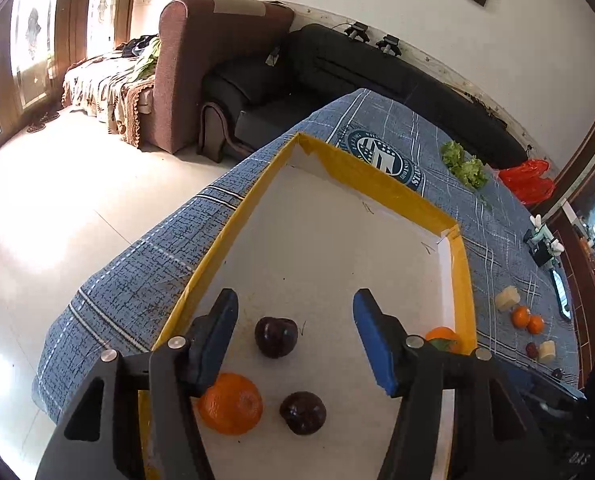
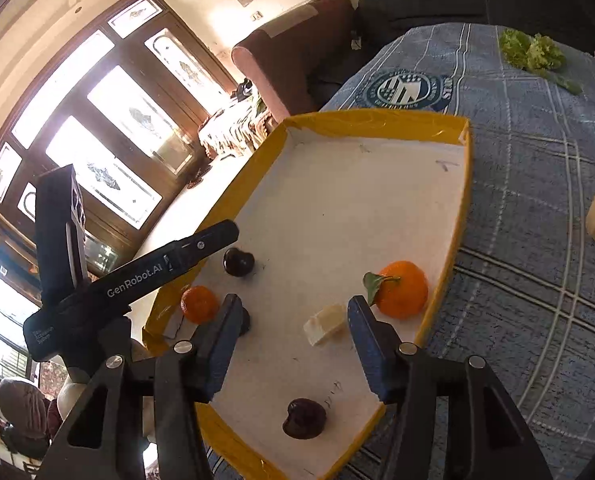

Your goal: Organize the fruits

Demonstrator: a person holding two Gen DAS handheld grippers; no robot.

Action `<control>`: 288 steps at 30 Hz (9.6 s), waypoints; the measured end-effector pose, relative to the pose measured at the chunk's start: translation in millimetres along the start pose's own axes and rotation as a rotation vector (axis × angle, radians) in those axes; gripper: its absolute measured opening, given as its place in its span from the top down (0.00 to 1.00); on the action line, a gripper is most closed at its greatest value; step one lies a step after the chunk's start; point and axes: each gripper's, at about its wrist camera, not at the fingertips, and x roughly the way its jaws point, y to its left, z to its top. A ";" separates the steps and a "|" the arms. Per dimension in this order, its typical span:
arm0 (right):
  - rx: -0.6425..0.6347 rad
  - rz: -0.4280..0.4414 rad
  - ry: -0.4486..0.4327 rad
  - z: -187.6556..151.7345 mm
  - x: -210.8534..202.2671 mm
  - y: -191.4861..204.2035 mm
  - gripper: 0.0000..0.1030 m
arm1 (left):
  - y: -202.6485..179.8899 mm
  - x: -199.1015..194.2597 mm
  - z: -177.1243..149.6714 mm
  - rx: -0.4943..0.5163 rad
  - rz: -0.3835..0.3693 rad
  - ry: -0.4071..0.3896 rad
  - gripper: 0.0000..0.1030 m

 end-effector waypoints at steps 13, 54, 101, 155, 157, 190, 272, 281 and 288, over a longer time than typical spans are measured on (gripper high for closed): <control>0.055 -0.181 0.073 -35.0 12.3 -25.4 0.79 | -16.9 -75.8 -43.7 -0.051 -0.081 -0.127 0.31; -0.110 -0.173 -0.417 -45.1 -210.9 41.4 0.30 | -81.2 -269.7 -94.5 0.118 -0.139 -0.425 0.16; -0.251 0.021 -0.265 -19.7 -105.1 136.1 0.25 | 50.3 -256.5 -84.9 -0.182 -0.023 -0.421 0.15; 0.174 -0.355 -0.130 -7.0 -100.7 -211.7 0.62 | -270.9 108.2 -23.2 0.246 -0.225 0.249 0.16; 0.199 -0.354 -0.155 -10.0 -111.3 -216.4 0.62 | -281.4 120.4 -24.6 0.275 -0.199 0.254 0.16; 0.056 -0.242 -0.209 -9.0 -104.8 -114.3 0.61 | -137.7 -0.1 -12.7 0.214 -0.037 0.032 0.71; 0.262 -0.481 -0.142 -52.2 -143.5 -251.3 0.57 | -259.6 4.9 -93.0 0.308 -0.294 0.167 0.27; 0.383 -0.391 -0.291 -59.0 -184.7 -267.0 0.57 | -347.7 88.6 -91.0 0.452 -0.294 0.228 0.27; 0.481 -0.368 -0.354 -59.0 -203.7 -283.3 0.56 | -390.6 142.4 -92.2 0.531 -0.271 0.254 0.28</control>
